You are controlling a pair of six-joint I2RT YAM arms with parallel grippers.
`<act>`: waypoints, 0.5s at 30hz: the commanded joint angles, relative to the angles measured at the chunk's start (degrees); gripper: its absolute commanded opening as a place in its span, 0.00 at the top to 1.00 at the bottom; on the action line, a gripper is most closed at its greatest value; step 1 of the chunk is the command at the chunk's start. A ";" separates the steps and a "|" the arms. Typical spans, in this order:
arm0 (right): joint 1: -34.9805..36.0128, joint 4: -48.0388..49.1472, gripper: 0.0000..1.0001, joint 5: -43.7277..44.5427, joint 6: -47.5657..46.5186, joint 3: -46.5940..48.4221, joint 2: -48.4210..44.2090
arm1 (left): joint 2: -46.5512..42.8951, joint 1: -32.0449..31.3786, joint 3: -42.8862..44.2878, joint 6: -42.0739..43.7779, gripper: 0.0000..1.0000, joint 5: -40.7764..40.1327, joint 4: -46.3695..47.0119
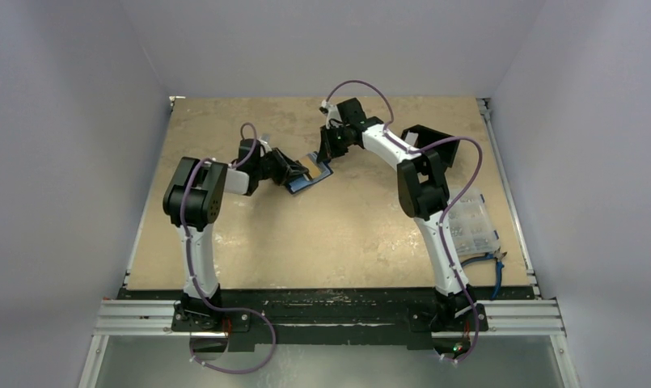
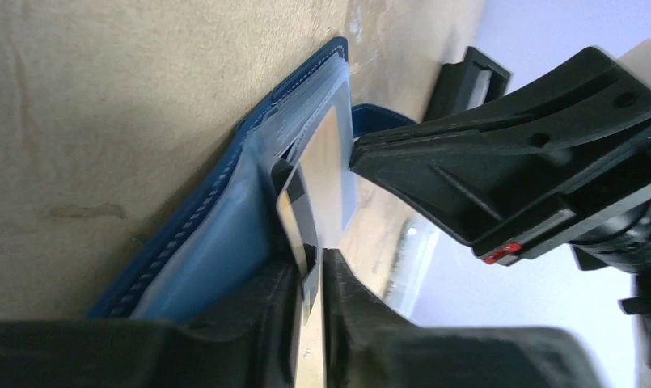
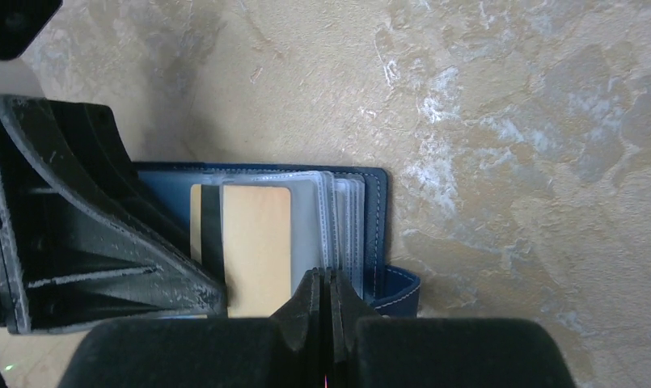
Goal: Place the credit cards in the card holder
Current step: Insert the credit card into the card holder.
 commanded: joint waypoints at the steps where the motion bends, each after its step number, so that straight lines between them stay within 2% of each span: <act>1: 1.31 -0.33 1.00 -1.83 1.52 -2.67 0.80 | -3.99 -3.76 4.29 7.46 0.74 -8.68 -10.65; 2: 1.28 -0.38 1.00 -1.87 1.78 -2.54 0.68 | -4.30 -3.92 6.06 9.24 0.66 -9.44 -14.71; 4: 1.32 -0.78 1.00 -1.95 1.63 -2.22 0.57 | -6.06 -3.94 7.11 12.05 0.58 -11.40 -20.56; 6: 1.33 -1.32 1.00 -1.62 1.58 -1.91 0.56 | -8.06 -3.94 7.78 14.72 0.42 -13.84 -25.97; 7: 1.34 -1.43 1.00 -1.56 1.50 -1.82 0.56 | -8.53 -3.94 8.46 15.77 0.37 -14.29 -28.91; 10: 1.29 -1.70 1.00 -1.38 1.28 -1.58 0.80 | -9.01 -3.94 9.86 16.72 0.34 -14.10 -35.87; 15: 1.25 -1.92 1.00 -1.15 1.05 -1.20 0.92 | -9.56 -4.02 9.87 14.73 0.28 -16.00 -40.12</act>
